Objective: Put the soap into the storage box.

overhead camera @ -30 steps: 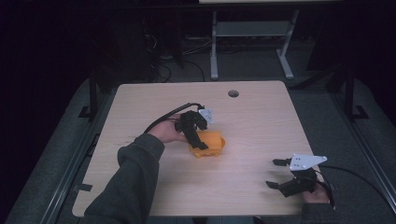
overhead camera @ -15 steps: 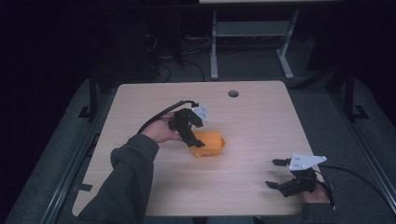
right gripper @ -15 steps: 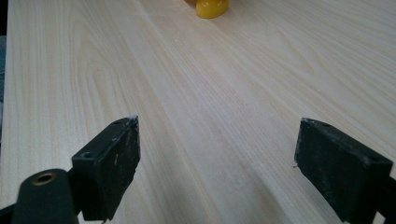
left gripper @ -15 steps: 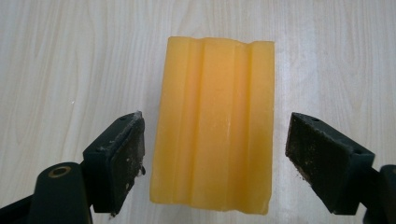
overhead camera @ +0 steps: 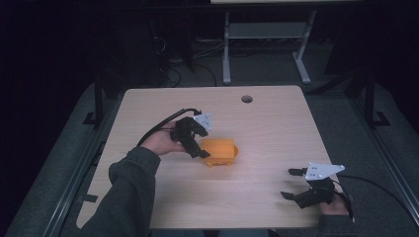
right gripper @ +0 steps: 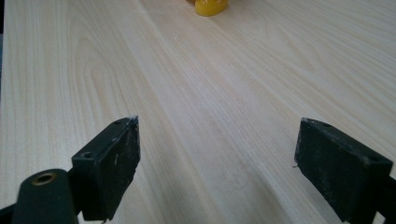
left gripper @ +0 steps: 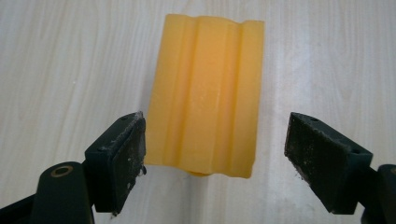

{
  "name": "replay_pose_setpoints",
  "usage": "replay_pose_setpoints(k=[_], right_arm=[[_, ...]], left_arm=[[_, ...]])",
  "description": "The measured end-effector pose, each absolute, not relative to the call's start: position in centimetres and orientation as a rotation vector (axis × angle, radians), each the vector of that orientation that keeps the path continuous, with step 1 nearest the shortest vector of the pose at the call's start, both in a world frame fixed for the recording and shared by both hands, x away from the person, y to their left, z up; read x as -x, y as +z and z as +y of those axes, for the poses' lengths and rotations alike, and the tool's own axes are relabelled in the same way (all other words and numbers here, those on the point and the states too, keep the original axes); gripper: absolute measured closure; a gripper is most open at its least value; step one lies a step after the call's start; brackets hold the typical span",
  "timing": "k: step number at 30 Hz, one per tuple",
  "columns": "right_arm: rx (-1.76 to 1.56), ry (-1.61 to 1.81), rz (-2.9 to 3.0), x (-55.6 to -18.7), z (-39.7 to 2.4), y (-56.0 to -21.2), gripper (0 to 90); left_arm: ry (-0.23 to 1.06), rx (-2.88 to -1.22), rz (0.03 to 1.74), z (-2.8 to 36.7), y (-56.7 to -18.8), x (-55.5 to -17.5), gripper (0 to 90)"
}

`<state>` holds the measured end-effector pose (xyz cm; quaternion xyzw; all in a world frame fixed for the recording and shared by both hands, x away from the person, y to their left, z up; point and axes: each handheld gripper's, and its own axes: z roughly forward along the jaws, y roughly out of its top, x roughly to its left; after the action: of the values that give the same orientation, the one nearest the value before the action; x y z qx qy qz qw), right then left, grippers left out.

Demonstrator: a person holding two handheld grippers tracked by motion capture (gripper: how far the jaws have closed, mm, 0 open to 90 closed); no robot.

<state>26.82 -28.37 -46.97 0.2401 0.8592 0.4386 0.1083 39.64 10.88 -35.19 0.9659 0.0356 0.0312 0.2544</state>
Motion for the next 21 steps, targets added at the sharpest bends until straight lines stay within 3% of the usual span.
replay_pose_setpoints(k=[21], right_arm=[[-0.721, 1.285, 2.512, -26.7, -28.5, -46.9, 13.5]], left_arm=[[0.082, -2.601, 0.134, 12.7, -35.1, -38.0, 21.8]])
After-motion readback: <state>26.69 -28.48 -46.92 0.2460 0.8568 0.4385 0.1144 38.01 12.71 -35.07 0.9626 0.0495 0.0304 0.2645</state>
